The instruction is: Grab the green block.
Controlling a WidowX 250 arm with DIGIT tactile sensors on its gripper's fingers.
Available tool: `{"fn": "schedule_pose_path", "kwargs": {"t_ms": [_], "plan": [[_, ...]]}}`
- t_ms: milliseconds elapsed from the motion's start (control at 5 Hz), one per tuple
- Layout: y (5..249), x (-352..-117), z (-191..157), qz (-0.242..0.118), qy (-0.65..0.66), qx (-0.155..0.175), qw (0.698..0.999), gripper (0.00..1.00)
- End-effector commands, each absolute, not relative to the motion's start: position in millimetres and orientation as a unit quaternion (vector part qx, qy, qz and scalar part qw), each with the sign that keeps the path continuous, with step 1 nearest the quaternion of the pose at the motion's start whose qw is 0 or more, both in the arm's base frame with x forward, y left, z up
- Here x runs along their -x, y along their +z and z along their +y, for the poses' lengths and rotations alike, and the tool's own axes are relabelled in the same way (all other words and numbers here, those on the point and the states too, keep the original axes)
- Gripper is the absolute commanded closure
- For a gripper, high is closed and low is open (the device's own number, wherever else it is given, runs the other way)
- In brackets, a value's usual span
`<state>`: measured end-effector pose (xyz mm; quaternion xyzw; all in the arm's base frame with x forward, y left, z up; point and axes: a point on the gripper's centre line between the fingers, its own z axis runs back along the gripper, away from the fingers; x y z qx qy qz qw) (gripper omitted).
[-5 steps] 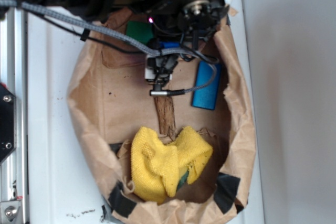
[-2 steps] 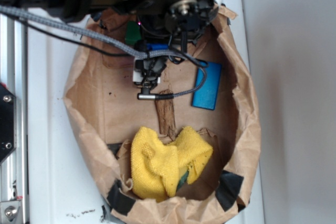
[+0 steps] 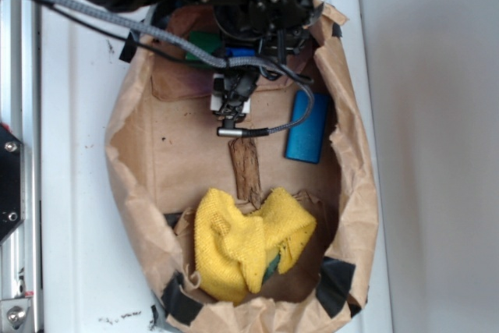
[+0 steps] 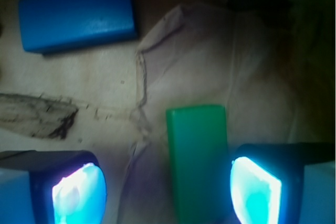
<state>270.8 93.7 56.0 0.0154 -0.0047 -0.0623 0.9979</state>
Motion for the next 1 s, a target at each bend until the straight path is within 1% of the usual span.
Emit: {"fn": "schedule_pose_path", "kwargs": {"t_ms": [0,200,600,800], "plan": [[54,-288,115,-0.033,-0.051,-0.038,0.997,0.00],[45,-296,117,-0.043,-0.052,-0.040,0.997,0.00],[44,-301,111,-0.061,-0.063,-0.039,0.995,0.00],[33,-301,112,-0.076,-0.077,-0.047,0.993,0.12]]}}
